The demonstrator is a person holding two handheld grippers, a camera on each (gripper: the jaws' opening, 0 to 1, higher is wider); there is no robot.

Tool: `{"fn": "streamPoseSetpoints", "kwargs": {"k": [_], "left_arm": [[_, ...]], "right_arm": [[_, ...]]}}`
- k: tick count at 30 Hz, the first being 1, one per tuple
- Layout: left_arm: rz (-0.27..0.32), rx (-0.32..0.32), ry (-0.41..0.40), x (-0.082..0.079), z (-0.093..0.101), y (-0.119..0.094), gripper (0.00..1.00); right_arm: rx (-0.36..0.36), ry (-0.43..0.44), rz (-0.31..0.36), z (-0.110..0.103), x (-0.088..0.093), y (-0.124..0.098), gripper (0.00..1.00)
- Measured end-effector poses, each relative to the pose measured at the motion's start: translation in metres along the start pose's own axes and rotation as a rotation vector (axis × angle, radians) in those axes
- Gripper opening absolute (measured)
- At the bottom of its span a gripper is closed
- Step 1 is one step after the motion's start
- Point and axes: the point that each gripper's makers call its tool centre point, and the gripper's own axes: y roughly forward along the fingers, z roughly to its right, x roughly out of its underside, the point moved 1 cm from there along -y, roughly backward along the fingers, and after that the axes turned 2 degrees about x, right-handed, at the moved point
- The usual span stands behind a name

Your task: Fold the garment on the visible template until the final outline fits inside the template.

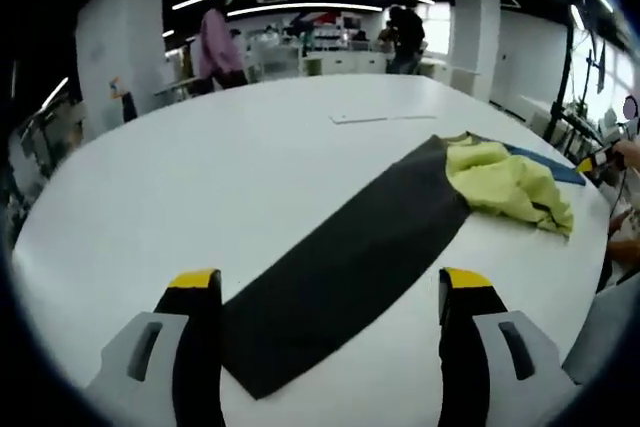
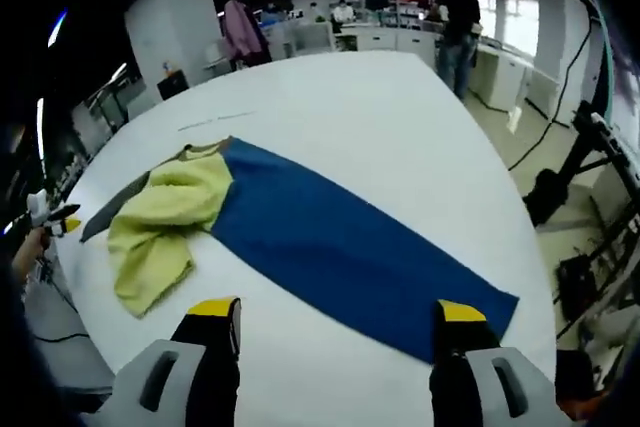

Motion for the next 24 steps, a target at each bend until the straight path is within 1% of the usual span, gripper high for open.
{"fn": "streamPoseSetpoints", "kwargs": {"k": [1,2,6,10,13,17,20,22,24], "left_arm": [[0.011,0.018,0.014,-0.002,0.008,-0.002,0.92],[0.017,0.032,0.025,-0.004,0.014,-0.003,0.94],[0.021,0.064,0.038,-0.006,0.03,-0.005,0.99],[0.017,0.092,0.049,-0.004,0.04,-0.006,0.99],[0.019,0.112,0.055,-0.004,0.049,-0.008,0.99],[0.024,0.135,0.07,-0.005,0.059,-0.01,0.99],[0.015,0.159,0.084,-0.005,0.067,-0.011,0.99],[0.016,0.168,0.092,-0.004,0.07,-0.011,0.99],[0.019,0.177,0.094,-0.003,0.073,-0.012,0.98]], "right_arm": [[-0.026,-0.02,0.017,-0.009,-0.004,0.0,0.78],[-0.05,-0.031,0.019,-0.017,-0.006,0.0,0.78],[-0.112,-0.085,0.029,-0.039,-0.012,0.0,0.8],[-0.181,-0.162,0.052,-0.067,-0.019,-0.001,0.81],[-0.244,-0.223,0.066,-0.092,-0.022,-0.003,0.8],[-0.309,-0.28,0.086,-0.117,-0.025,-0.005,0.8],[-0.381,-0.303,0.073,-0.14,-0.024,-0.007,0.8],[-0.419,-0.338,0.07,-0.156,-0.022,-0.008,0.8],[-0.441,-0.362,0.067,-0.167,-0.02,-0.008,0.8]]}}
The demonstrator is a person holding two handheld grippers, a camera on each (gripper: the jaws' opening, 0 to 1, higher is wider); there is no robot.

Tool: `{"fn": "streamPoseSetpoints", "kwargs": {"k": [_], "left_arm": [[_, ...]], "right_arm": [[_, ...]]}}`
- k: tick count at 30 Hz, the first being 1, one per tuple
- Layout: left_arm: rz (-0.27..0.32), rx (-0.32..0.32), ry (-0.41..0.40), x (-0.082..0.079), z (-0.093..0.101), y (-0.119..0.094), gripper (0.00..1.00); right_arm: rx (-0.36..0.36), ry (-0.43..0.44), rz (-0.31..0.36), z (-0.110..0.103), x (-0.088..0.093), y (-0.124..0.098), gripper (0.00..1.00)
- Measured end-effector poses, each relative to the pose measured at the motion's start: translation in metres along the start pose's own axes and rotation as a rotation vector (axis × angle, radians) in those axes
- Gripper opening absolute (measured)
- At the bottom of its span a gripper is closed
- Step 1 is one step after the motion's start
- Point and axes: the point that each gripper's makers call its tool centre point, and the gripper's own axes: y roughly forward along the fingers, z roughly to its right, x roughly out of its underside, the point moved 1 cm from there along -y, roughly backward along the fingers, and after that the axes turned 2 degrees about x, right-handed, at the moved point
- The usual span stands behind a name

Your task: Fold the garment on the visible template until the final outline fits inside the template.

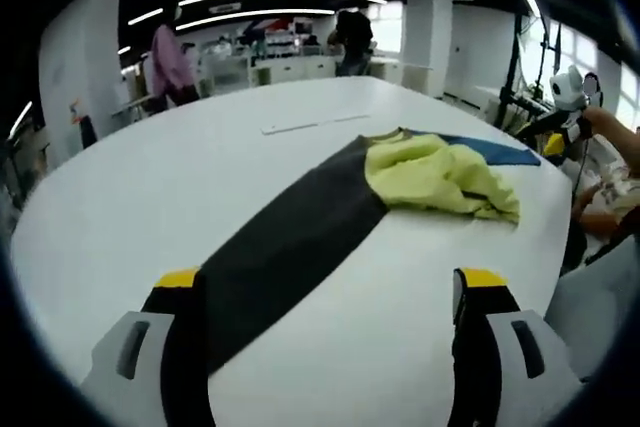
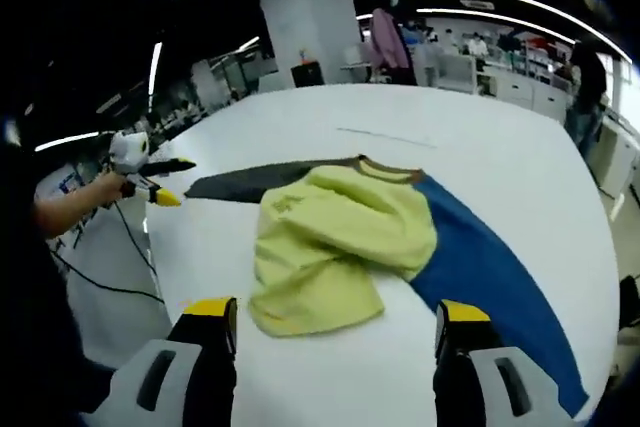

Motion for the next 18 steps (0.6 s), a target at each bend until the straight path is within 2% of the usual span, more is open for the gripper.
{"fn": "streamPoseSetpoints", "kwargs": {"k": [9,18], "left_arm": [[-0.019,0.042,0.027,0.009,0.016,0.001,0.97],[-0.03,0.069,0.043,0.016,0.027,0.001,0.95]], "right_arm": [[-0.089,-0.076,0.01,-0.037,-0.014,0.02,0.74],[-0.151,-0.169,0.006,-0.071,-0.018,0.042,0.67]]}}
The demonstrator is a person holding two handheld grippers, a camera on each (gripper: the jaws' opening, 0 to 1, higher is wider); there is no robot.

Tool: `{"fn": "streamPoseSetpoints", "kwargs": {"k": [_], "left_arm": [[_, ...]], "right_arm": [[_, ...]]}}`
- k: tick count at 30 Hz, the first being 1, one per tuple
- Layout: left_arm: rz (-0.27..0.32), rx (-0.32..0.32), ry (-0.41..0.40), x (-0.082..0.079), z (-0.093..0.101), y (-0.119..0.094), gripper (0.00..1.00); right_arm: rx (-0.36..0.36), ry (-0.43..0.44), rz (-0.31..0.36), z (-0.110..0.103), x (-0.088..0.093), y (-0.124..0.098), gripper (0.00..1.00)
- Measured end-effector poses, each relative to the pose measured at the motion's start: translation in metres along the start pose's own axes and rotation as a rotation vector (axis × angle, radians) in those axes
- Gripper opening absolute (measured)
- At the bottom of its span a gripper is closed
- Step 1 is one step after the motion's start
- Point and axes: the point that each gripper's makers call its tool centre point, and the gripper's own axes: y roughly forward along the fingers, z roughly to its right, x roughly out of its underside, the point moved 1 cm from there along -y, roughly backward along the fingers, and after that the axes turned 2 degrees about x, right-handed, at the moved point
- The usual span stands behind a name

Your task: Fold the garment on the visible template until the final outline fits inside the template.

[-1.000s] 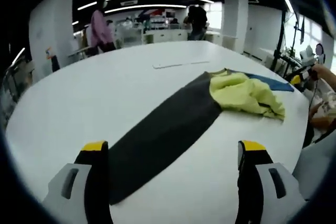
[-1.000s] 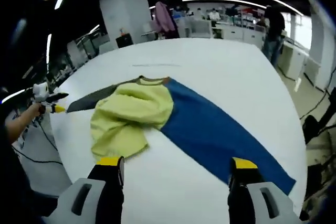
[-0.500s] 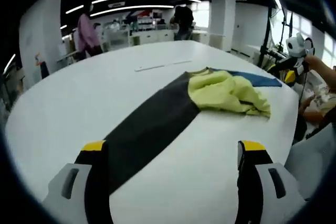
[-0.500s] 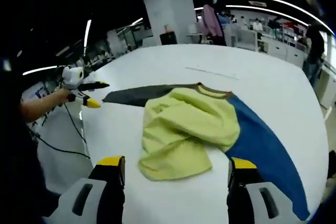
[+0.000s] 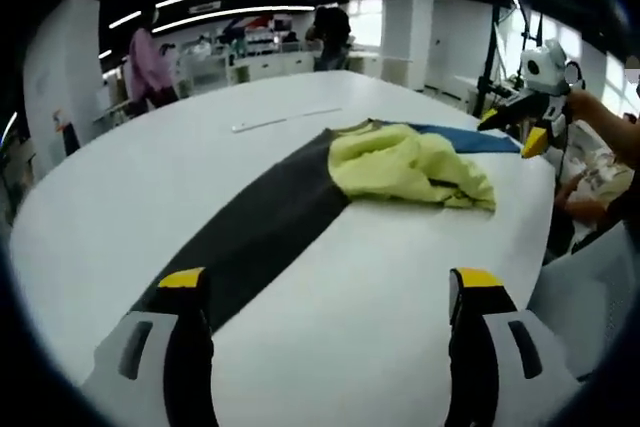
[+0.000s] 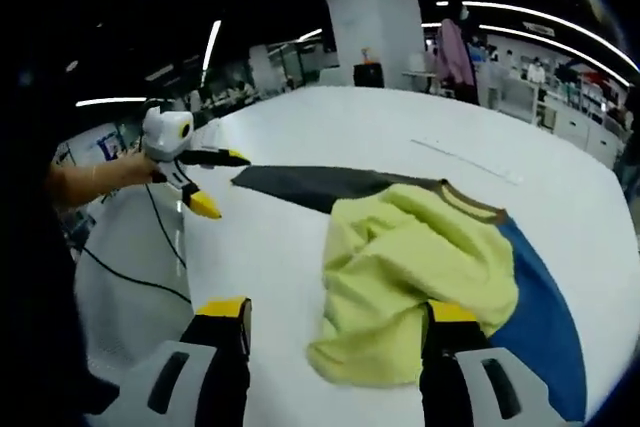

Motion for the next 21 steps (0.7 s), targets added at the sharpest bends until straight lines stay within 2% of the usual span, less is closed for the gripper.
{"fn": "streamPoseSetpoints", "kwargs": {"k": [5,8,14,16,19,21], "left_arm": [[-0.004,0.008,-0.002,0.002,0.007,0.0,0.94],[-0.008,0.019,-0.001,0.003,0.012,0.001,0.93],[-0.009,0.03,-0.007,0.006,0.019,0.001,0.92],[-0.011,0.034,-0.009,0.007,0.022,0.001,0.92],[-0.014,0.035,-0.012,0.009,0.025,0.001,0.92],[-0.016,0.035,-0.016,0.011,0.027,0.001,0.91]], "right_arm": [[-0.005,-0.043,-0.015,-0.008,-0.001,0.017,0.61],[0.047,-0.143,-0.057,-0.003,0.004,0.028,0.59],[0.078,-0.171,-0.093,-0.004,0.01,0.047,0.55],[0.127,-0.173,-0.107,0.001,0.014,0.053,0.55],[0.164,-0.203,-0.115,0.002,0.019,0.062,0.54],[0.183,-0.19,-0.128,0.003,0.026,0.068,0.52]]}}
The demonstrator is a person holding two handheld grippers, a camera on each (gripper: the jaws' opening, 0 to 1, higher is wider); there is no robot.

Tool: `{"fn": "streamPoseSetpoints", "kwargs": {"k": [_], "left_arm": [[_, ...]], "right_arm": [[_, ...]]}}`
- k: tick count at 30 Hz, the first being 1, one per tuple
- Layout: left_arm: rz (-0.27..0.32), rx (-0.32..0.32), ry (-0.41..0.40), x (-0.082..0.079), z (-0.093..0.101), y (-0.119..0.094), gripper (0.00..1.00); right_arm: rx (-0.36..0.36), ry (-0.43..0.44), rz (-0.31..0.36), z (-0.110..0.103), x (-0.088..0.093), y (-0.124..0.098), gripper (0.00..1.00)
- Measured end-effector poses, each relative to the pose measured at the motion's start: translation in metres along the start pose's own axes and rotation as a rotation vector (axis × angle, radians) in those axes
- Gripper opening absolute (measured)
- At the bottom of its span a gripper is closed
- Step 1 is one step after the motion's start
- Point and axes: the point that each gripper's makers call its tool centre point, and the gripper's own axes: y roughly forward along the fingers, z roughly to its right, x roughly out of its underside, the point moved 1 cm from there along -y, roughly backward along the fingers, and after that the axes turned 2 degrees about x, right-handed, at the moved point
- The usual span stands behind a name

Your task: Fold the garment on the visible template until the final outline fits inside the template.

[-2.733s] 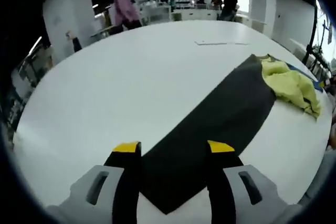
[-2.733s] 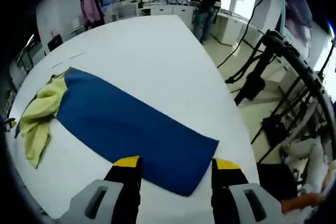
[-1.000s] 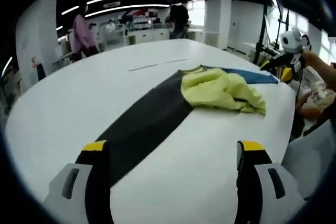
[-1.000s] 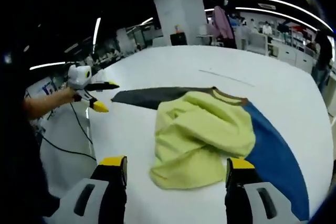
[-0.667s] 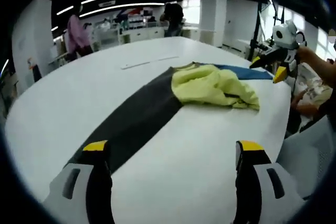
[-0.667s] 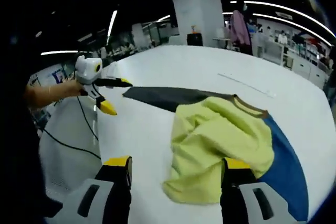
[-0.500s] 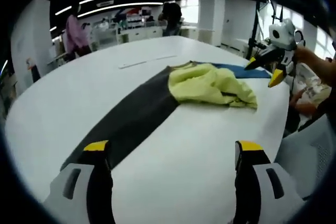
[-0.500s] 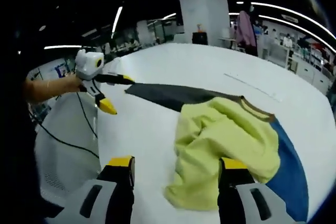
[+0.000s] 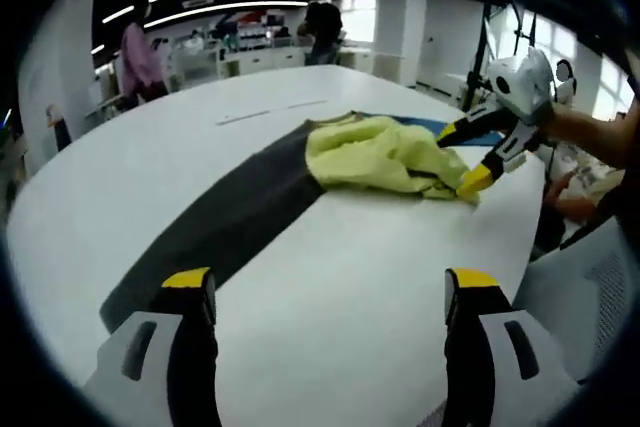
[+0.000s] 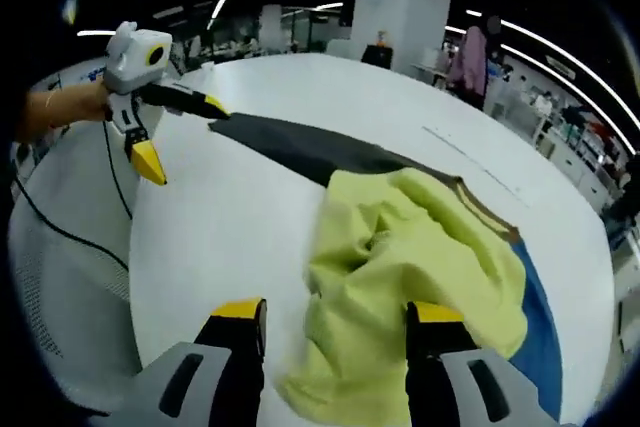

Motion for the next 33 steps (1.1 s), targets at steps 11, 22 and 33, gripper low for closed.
{"fn": "streamPoseSetpoints", "kwargs": {"k": [11,22,33], "left_arm": [[-0.01,-0.008,-0.011,0.007,0.003,-0.002,0.9],[-0.014,-0.001,-0.014,0.007,0.005,0.001,0.87],[-0.021,0.008,0.002,0.007,0.007,0.005,0.83]], "right_arm": [[0.078,-0.005,-0.015,0.007,0.012,0.012,0.41],[0.076,0.086,-0.012,0.017,0.014,0.017,0.28],[-0.018,0.284,0.031,0.025,-0.004,0.002,0.05]]}}
